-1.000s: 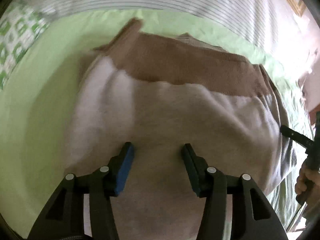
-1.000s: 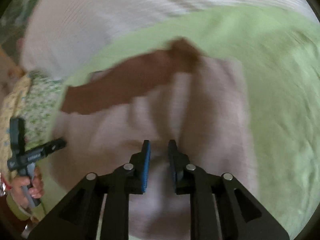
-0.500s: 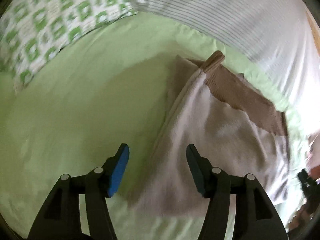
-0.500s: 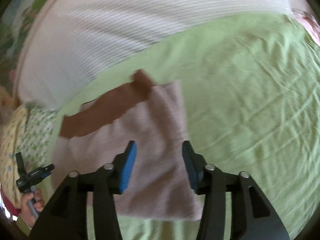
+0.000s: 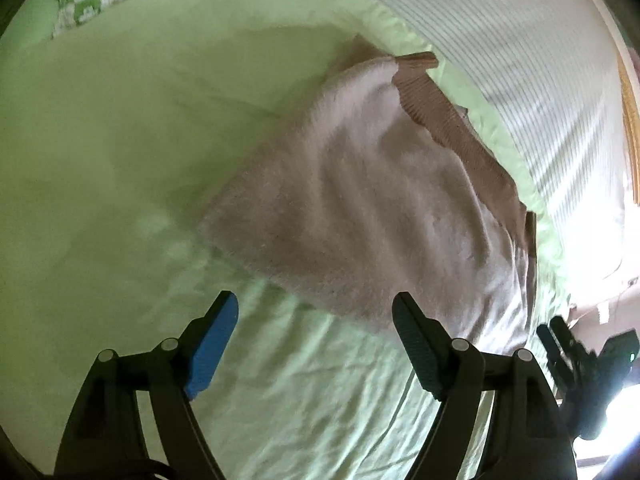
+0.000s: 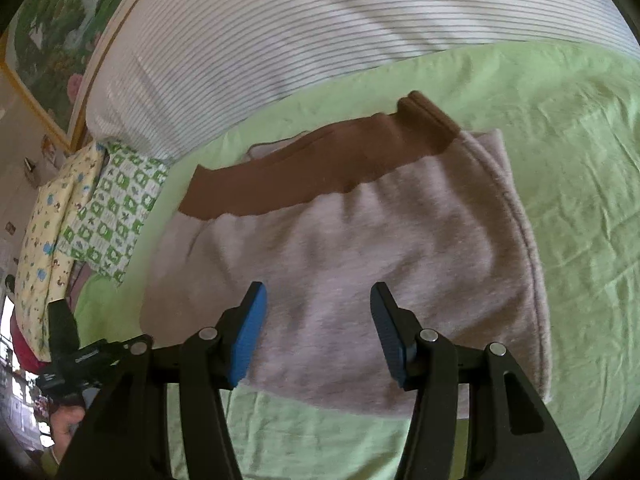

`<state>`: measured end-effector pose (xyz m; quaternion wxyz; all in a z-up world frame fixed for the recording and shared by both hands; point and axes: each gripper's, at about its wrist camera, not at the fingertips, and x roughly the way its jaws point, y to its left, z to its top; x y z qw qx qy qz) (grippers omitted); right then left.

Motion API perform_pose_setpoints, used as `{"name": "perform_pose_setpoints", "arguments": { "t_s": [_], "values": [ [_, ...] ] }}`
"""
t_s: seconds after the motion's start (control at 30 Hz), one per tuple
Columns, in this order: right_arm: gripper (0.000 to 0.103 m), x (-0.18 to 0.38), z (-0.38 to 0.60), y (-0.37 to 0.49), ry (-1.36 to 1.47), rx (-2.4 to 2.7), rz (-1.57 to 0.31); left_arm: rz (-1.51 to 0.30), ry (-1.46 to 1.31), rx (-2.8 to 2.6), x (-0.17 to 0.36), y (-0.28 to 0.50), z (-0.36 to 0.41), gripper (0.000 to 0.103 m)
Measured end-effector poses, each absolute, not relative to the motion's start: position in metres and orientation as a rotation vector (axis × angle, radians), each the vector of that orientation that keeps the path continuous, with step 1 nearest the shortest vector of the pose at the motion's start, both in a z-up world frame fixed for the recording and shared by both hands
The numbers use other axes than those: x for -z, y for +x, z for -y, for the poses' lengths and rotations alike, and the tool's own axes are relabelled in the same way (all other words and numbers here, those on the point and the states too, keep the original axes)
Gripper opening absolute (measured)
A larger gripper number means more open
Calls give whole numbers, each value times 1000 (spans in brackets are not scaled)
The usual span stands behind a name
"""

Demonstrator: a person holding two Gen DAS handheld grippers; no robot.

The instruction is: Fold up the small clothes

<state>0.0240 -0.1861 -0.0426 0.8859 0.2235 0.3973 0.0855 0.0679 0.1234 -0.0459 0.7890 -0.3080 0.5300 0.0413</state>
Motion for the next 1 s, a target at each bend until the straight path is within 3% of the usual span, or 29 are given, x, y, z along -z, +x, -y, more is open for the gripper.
{"name": "perform_pose_setpoints", "arguments": {
  "t_s": [0.4, 0.43, 0.57, 0.63, 0.67, 0.7, 0.77, 0.83, 1.0],
  "values": [
    [55, 55, 175, 41, 408, -167, -871, -1050, -826, -201, 72, 109, -137, 84],
    [53, 55, 172, 46, 397, -173, -870, -1046, -822, -206, 72, 111, -136, 84],
    [24, 55, 158, 73, 370, -223, -885, -1040, -790, -206, 72, 114, -132, 83],
    [20, 58, 150, 86, 372, -238, -892, -1035, -786, -201, 71, 115, -133, 75],
    [18, 61, 145, 94, 357, -231, -906, -1034, -784, -194, 71, 118, -133, 62],
    [18, 64, 142, 99, 344, -223, -924, -1036, -785, -178, 71, 120, -134, 42],
    [16, 80, 138, 111, 337, -205, -977, -1038, -797, -116, 69, 125, -135, 20],
    [11, 95, 137, 117, 326, -191, -1004, -1011, -756, -94, 56, 128, -131, 16],
    [10, 98, 142, 117, 355, -210, -994, -916, -611, 52, 0, 138, -90, 14]
  ]
}}
